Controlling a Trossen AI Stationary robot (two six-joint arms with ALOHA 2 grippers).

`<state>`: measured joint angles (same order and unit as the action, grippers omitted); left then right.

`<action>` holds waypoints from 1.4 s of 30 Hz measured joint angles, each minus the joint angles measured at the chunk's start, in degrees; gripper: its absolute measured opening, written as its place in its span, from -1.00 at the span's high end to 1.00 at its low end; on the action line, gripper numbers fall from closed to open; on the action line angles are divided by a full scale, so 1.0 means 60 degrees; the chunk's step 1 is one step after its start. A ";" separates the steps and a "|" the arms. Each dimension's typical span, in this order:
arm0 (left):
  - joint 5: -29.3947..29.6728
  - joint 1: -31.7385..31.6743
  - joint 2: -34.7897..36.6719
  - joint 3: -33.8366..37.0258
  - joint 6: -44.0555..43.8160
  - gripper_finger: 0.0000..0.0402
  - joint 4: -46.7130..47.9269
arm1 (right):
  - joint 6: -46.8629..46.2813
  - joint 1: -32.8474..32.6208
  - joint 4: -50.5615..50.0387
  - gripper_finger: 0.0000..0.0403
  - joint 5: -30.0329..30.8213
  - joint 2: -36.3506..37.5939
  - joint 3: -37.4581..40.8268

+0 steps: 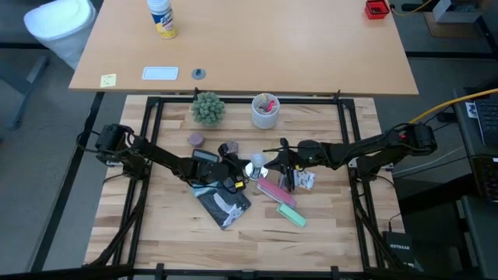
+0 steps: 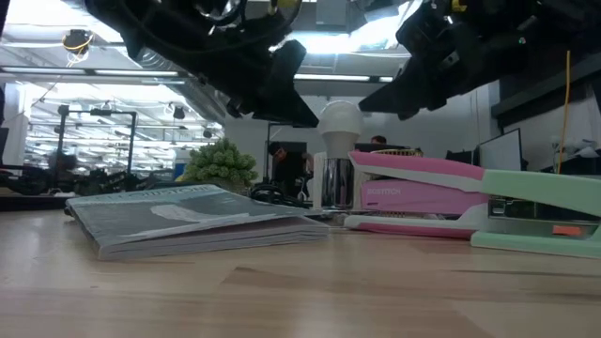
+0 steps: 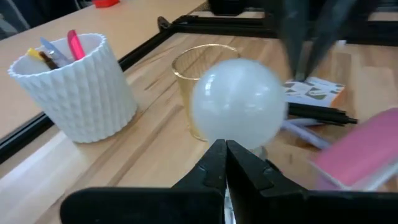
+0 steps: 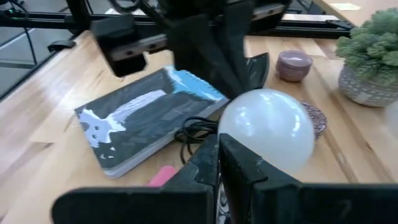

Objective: Screw lightbulb
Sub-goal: Insert the white lightbulb into the silver lamp

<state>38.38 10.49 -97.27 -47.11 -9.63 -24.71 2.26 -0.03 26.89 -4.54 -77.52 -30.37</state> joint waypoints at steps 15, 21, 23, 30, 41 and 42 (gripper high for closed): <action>0.0240 0.0241 0.0650 -0.0004 0.0748 0.99 0.0336 | 0.0191 0.0000 0.0290 0.91 0.0208 0.0664 0.0007; 0.0188 0.0434 0.0820 -0.0004 0.0602 0.99 0.0218 | 0.0559 0.0004 0.0318 0.91 0.1490 0.1201 0.0004; -0.0167 0.0444 0.0820 -0.0004 0.0456 0.99 0.0242 | 0.0706 0.0007 0.0265 0.91 0.1928 0.1197 0.0004; -0.2014 0.0323 0.0820 -0.0004 0.0167 0.99 0.0274 | 0.0748 0.0007 0.0355 0.91 0.2339 0.0514 0.0004; -0.2290 -0.0144 0.0255 -0.0004 -0.0109 0.99 0.0283 | 0.0692 0.0007 0.0481 0.91 0.2332 -0.0200 0.0004; -0.2211 -0.0171 0.0255 -0.0004 -0.0092 0.99 0.0276 | 0.0679 0.0004 0.0488 0.91 0.2300 -0.0200 0.0004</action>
<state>25.11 9.46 -95.74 -47.13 -10.18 -23.05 6.33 -0.01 29.82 9.26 -78.72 -30.35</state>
